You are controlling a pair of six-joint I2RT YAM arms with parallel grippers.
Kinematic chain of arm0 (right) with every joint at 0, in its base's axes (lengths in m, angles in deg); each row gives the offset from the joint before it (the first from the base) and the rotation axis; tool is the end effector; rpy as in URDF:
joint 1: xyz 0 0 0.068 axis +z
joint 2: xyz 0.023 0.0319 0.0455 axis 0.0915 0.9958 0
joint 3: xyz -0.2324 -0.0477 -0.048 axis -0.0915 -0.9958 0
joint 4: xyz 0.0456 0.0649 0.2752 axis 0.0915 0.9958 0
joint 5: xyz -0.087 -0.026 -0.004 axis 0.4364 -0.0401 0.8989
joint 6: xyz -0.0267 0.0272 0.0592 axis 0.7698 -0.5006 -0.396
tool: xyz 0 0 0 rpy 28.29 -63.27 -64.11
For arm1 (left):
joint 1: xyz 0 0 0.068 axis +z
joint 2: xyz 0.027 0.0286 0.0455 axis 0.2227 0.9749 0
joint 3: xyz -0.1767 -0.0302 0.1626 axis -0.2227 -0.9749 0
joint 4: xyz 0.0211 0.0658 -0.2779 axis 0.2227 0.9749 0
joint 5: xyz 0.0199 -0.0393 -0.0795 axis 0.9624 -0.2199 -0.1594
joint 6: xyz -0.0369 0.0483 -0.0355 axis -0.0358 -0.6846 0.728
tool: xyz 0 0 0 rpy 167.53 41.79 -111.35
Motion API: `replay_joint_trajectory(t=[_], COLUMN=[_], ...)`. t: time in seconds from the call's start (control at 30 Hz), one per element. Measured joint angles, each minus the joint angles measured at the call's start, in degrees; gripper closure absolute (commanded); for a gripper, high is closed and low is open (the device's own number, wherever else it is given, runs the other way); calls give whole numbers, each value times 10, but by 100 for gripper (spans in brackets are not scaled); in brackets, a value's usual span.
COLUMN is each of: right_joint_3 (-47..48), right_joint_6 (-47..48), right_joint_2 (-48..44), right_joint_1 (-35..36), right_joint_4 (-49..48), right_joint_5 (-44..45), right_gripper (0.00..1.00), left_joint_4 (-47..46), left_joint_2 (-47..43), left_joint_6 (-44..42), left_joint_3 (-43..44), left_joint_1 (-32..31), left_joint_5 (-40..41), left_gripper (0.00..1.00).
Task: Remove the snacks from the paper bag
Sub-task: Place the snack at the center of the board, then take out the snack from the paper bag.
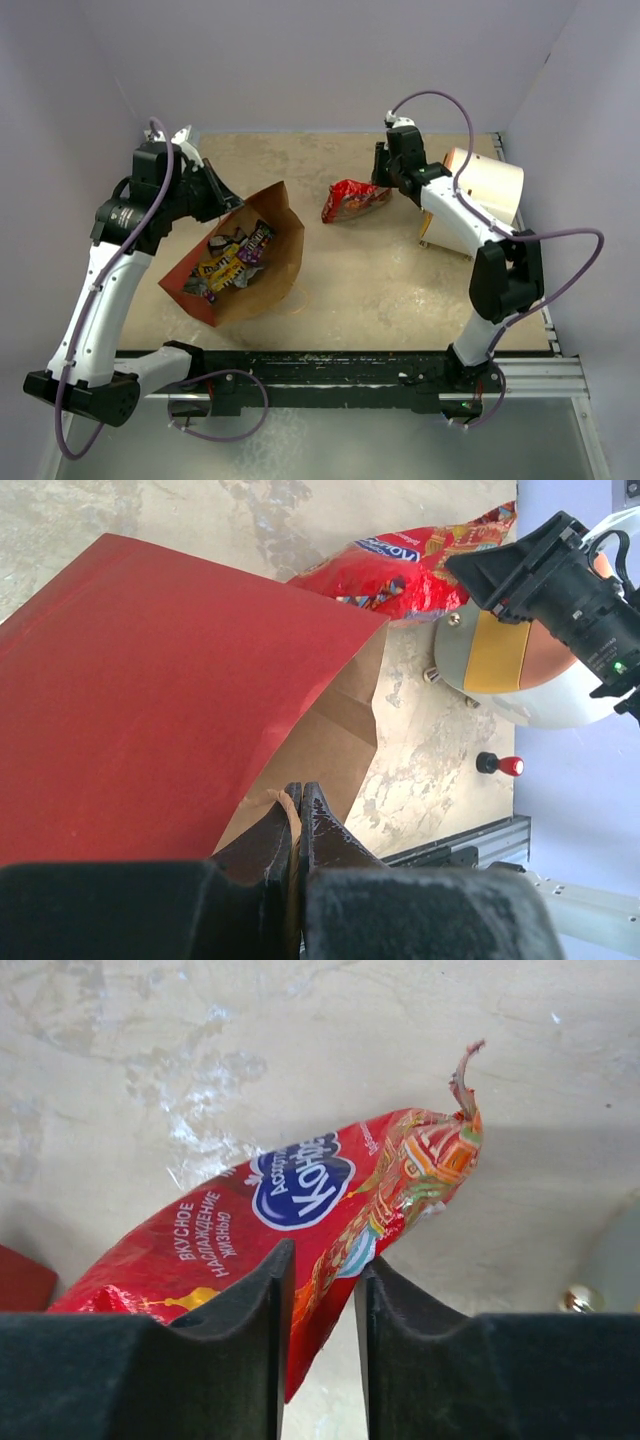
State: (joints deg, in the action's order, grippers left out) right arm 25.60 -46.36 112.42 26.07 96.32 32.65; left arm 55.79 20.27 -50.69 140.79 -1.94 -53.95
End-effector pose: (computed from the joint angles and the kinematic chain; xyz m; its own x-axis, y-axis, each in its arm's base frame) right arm 0.4267 0.1545 0.2538 -0.5141 0.1874 -0.8370 -0.0678 0.9639 0.2574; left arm 0.2532 -0.0787 0.3958 -0.6822 -0.4600 -0.5683 -0.0284 0.7934 -0.6081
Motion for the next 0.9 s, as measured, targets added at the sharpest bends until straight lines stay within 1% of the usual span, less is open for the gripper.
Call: replay_joint_trajectory(t=[0.1,0.17,0.3,0.43,0.63,0.8,0.9], right_joint_3=[-2,-12,-37,-70,-108,-96,-73], right_joint_6=[26,36,40,38,34,30,28], right_joint_2=[-28,-63,-124,-156,-165,-154,-134], right_joint_1=[6,7,8,8,8,14,35], right_joint_4=[29,36,38,46,67,67,56], right_joint_5=[12,11,5,-3,-43,-113,-146], right_gripper=[62,61,59,58,55,52,49], left_joint_4=[-8,-14,-29,-38,-39,-55,-69], left_joint_2=[7,14,19,18,2,-30,-42], left_joint_6=[0,0,0,2,3,2,2], left_joint_3=[0,0,-4,-16,-35,-50,-59], left_joint_1=[0,0,0,0,0,0,0], left_joint_5=[-10,-18,-29,-40,-46,-60,-78], left_gripper=[100,100,100,100,100,100,100])
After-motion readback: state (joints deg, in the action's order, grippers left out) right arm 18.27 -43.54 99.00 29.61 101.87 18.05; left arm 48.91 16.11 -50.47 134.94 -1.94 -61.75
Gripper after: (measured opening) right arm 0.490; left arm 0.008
